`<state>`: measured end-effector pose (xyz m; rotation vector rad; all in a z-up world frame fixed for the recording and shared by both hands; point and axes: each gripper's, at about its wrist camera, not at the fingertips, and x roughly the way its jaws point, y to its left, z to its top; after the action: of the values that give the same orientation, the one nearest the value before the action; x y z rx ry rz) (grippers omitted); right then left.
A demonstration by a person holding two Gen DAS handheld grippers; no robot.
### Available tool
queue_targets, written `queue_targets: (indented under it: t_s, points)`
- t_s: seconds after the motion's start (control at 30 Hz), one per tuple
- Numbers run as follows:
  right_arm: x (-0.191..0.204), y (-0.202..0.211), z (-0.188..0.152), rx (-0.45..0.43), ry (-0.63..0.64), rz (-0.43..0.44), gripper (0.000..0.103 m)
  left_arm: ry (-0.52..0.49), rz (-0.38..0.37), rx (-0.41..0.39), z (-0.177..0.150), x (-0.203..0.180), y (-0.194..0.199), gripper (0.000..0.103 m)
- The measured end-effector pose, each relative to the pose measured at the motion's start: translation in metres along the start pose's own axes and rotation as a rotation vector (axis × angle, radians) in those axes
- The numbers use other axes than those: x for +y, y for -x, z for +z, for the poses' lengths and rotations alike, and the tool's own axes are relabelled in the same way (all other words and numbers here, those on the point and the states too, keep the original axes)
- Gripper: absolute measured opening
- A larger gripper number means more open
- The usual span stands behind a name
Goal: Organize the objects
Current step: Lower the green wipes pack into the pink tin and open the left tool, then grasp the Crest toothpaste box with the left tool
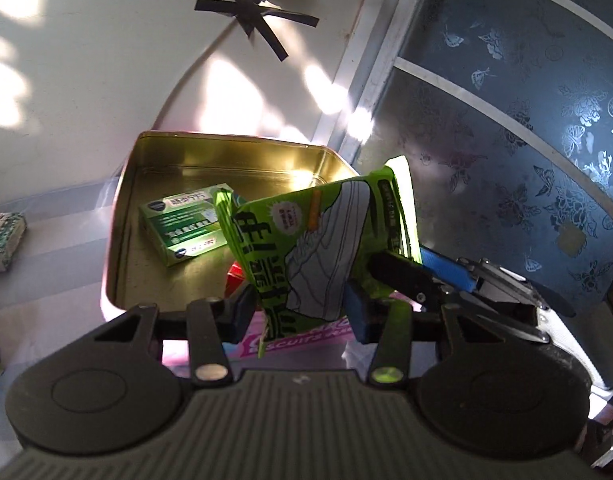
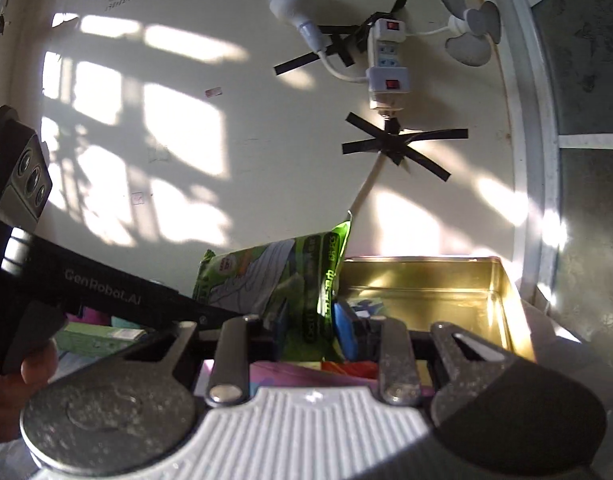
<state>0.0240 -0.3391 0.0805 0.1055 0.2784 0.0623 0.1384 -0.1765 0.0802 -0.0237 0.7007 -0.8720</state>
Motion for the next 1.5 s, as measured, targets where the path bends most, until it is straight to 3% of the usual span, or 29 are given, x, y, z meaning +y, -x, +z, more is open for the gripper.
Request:
queue_targets:
  t_s: [0.1,0.17,0.3,0.4,0.6,0.87,0.97,1.03,1.23,1.5]
  points:
    - [-0.031,-0.014,-0.002,0.042,-0.026,-0.079,0.025,-0.015,-0.020,0.031,0.006,-0.012,-0.034,0.050]
    - [-0.046,-0.022,-0.007,0.066,-0.049,-0.142,0.031,-0.017,-0.022,0.046,0.009,-0.018,-0.049,0.053]
    - [-0.067,-0.028,-0.018,0.051,-0.124,-0.207,0.047,-0.065,0.050,0.064,0.006,-0.024,-0.063,0.053]
    - [-0.067,-0.024,-0.022,0.028,-0.152,-0.186,0.048,-0.084,0.085,0.084,-0.002,-0.019,-0.057,0.053]
    - [-0.033,-0.030,-0.018,0.059,-0.078,-0.137,0.048,-0.074,0.161,0.013,-0.005,-0.009,-0.020,0.054]
    - [0.014,-0.033,-0.010,0.105,0.004,-0.094,0.053,-0.043,0.322,-0.047,-0.031,0.023,0.030,0.055]
    - [0.032,-0.036,-0.009,0.127,0.031,-0.075,0.053,-0.017,0.382,-0.057,-0.044,0.041,0.049,0.056]
    - [0.044,-0.037,-0.008,0.139,0.057,-0.066,0.053,-0.006,0.423,-0.067,-0.054,0.053,0.061,0.061]
    - [0.081,-0.047,-0.011,0.186,0.114,-0.027,0.055,0.068,0.545,-0.073,-0.088,0.101,0.097,0.061]
    - [0.137,-0.057,-0.022,0.263,0.148,0.139,0.055,0.227,0.708,-0.066,-0.129,0.176,0.146,0.061]
